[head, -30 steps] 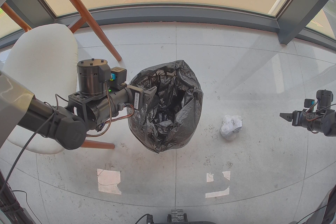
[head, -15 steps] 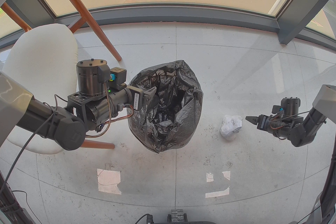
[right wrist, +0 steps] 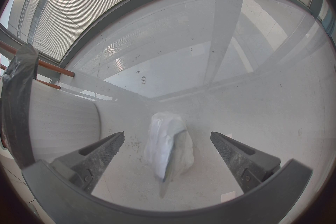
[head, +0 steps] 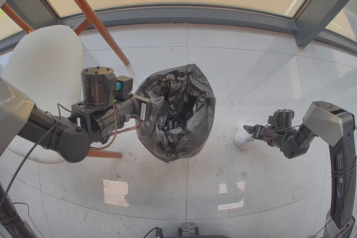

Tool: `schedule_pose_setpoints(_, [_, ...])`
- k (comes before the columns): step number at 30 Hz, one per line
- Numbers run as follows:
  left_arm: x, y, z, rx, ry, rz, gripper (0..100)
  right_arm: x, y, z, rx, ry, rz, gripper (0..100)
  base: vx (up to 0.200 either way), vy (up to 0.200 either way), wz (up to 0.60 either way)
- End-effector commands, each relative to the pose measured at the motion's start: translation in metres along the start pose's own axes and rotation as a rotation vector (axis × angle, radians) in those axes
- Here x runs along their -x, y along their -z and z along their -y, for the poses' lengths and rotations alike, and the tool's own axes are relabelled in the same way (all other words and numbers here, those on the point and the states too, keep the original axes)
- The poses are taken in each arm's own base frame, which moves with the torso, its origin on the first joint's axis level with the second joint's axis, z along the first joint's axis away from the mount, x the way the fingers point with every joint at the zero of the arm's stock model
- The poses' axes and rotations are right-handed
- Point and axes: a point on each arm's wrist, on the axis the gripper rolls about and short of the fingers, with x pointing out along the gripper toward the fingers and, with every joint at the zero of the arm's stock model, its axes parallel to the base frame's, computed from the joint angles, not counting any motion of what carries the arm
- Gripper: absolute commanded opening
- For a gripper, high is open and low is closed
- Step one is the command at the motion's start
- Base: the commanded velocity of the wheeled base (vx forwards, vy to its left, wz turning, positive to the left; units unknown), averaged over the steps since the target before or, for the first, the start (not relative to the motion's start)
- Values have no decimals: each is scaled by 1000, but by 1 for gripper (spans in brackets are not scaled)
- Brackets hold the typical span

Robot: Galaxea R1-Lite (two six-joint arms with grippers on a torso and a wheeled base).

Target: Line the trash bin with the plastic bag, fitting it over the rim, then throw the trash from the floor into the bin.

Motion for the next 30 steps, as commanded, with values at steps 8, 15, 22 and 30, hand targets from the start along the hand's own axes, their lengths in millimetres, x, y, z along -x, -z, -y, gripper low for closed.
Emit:
schedule_pose_setpoints(8, [1, 1, -1, 4, -8, 3, 100, -32, 29, 9, 10, 28, -18, 0, 0, 0, 0])
schedule_pose_setpoints(15, [18, -8, -3, 23, -7, 31, 100, 12, -17, -10, 7, 6, 50, 0, 0, 0, 0])
schedule_pose_setpoints(22, [49, -20, -9, 64, -10, 68, 100, 133, -108, -58, 29, -91, 275, 0, 0, 0, 0])
schedule_pose_setpoints(30, [69, -33, -14, 82, -16, 121, 100, 199, -133, -143, 71, -357, 359, 0, 0, 0, 0])
